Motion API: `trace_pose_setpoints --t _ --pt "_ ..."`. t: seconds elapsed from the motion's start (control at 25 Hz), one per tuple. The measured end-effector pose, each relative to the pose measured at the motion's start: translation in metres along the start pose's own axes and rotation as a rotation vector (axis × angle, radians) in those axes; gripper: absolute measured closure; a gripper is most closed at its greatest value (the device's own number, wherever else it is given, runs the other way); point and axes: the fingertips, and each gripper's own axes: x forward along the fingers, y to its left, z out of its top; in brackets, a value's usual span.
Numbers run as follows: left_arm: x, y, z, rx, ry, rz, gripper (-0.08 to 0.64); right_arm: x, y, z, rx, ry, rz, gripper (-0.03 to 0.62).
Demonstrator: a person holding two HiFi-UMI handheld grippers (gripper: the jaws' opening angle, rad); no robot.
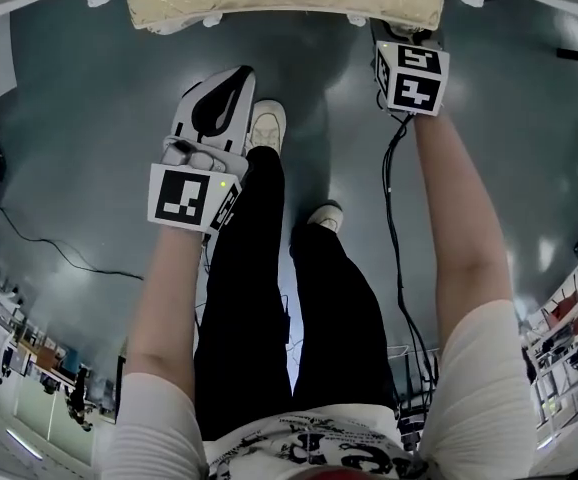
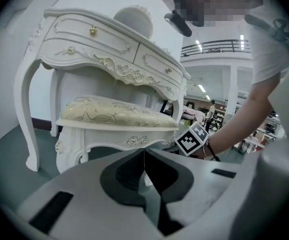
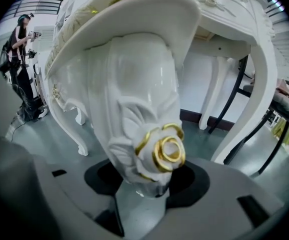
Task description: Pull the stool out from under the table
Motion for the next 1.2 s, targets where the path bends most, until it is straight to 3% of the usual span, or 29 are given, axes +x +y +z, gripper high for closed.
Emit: trace_pose_setpoints --t 0.32,0.6,0.8,0.96,1.2 --pt "-0.035 -0.026 -0.023 0.028 -0.013 0.072 0.538 -0.034 0.020 -0.040 -0.006 0.011 0.013 0.353" --pt "-0.102 -0.042 -0.024 0.010 -0.029 0.104 0.538 -0.089 0.061 -0.054 -0.030 0.004 0.034 0.353" --pt "-0.100 -0.063 -0.054 -0.021 -0.006 0.126 0.538 -0.095 0.055 -0.095 -0.048 0.042 0.054 0.353" --pt "-0.134 -0.087 -0.074 -0.030 -0.013 0.130 0.540 -0.126 0.075 -0.130 -0.058 0.052 0.060 0.351" --pt "-0.146 -0.094 -0.069 -0.024 -0.015 0.145 0.539 -0.138 0.085 -0.137 -0.056 0.056 0.061 0.351"
